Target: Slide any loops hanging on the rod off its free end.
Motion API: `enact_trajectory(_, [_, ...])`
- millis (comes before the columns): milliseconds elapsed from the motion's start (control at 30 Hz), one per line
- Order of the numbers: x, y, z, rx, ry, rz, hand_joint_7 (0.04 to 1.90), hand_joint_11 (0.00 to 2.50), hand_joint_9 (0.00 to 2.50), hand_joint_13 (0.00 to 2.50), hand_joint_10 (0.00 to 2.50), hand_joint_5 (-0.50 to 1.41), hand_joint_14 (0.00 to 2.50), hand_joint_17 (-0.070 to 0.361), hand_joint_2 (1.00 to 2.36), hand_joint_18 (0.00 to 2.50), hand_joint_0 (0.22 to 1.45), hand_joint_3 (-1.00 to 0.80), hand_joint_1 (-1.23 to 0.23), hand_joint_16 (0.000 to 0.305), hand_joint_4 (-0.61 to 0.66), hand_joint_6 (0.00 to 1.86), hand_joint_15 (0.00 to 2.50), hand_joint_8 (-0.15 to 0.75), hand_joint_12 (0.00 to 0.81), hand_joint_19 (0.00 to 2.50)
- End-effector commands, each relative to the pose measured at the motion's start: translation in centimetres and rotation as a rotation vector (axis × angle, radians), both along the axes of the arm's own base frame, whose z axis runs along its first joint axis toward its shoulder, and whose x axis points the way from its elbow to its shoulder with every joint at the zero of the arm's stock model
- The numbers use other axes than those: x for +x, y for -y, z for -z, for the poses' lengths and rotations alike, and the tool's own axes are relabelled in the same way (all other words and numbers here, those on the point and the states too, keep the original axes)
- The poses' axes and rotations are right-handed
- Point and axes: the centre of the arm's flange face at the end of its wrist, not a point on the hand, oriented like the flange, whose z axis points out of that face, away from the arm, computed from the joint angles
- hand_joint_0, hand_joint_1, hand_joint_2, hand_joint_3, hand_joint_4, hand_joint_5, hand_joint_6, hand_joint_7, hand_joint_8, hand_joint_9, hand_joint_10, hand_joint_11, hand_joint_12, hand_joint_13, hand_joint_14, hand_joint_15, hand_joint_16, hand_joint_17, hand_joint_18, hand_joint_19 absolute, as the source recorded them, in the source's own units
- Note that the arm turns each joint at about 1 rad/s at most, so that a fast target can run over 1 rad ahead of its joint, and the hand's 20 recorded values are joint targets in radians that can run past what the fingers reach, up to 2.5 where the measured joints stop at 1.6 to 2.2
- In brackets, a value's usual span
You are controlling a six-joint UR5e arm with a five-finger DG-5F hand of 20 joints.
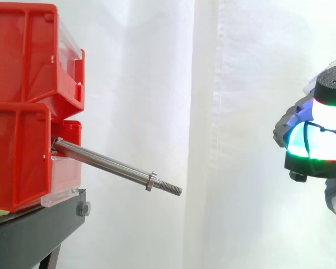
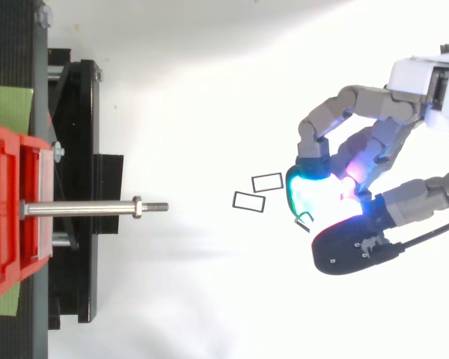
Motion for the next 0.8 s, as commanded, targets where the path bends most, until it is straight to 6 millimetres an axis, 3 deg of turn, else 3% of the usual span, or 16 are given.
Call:
enact_trajectory(0, [0.00, -0.02, 0.00, 0.000, 0.000, 0.000, 1.13, 0.71, 1.17, 0.81, 0.03, -0.08, 0.02, 0.102, 1.02, 0.91, 0.59, -0.25, -0.74, 0.045, 0.05, 0.89, 0.42, 0.292, 0.335, 0.54])
enact_trajectory(133, [0.01, -0.12, 0.00, 0.000, 0.000, -0.002, 1.12, 0.78, 1.16, 0.82, 0.03, -0.10, 0.02, 0.102, 1.02, 0.91, 0.63, -0.18, -0.84, 0.045, 0.03, 0.91, 0.43, 0.286, 0.333, 0.52])
enact_trajectory(300, [0.02, -0.22, 0.00, 0.000, 0.000, -0.003, 1.10, 0.80, 1.19, 0.84, 0.03, -0.10, 0.02, 0.099, 1.02, 0.91, 0.68, -0.23, -0.88, 0.044, -0.01, 0.92, 0.43, 0.276, 0.327, 0.51])
enact_trajectory(533, [0.02, -0.22, 0.00, 0.000, 0.000, -0.003, 1.12, 0.80, 1.31, 0.89, 0.03, -0.08, 0.02, 0.103, 1.01, 0.95, 0.61, -0.27, -0.82, 0.046, 0.07, 0.91, 0.46, 0.276, 0.328, 0.56])
enact_trajectory(767, [0.05, -0.36, 0.00, 0.003, 0.001, -0.007, 1.14, 0.70, 1.36, 0.95, 0.03, -0.06, 0.02, 0.130, 1.01, 1.04, 0.58, -0.18, -0.79, 0.058, 0.05, 0.89, 0.41, 0.323, 0.380, 0.48])
